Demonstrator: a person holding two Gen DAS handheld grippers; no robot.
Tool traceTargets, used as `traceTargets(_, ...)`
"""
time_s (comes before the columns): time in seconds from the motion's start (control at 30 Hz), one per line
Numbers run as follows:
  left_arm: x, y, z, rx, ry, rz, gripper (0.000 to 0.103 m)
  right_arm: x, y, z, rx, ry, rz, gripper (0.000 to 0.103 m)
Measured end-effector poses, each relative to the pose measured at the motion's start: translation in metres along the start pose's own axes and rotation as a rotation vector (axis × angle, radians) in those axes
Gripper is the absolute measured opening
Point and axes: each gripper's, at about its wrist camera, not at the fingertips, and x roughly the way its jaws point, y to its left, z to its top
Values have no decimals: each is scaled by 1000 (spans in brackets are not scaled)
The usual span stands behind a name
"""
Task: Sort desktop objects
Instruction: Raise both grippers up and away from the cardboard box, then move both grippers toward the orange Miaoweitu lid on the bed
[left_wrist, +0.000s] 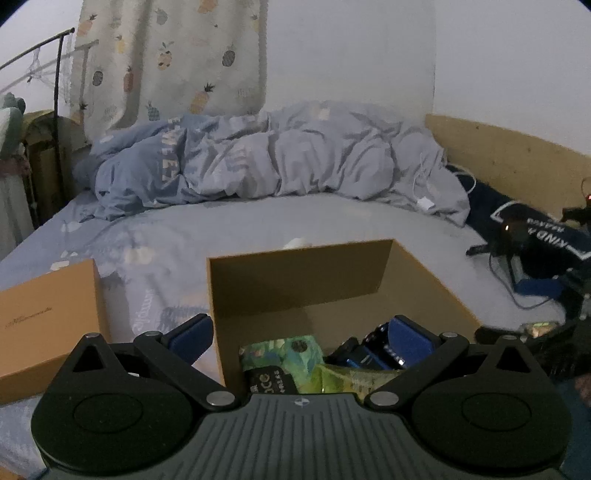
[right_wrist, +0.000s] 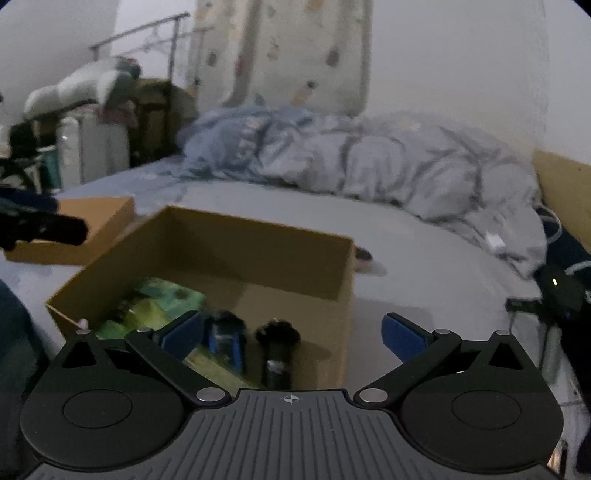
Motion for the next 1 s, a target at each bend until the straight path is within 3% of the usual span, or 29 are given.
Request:
traceTargets(0.27,-9,6,4,-27,-43,-2,103,-7,13,8,1,-29,22,103)
traceTargets(0.6,-22,14,14,-35,-118,1,103,-4,3,16,243,17,23,103)
traceTargets(0.8,-31,30,28,-71,-138,-8,103,-1,7,38,285,2,40,103)
traceTargets(1.0,-49,69,51,-155,-237,93,103,-1,25,80,277,-32,109,103)
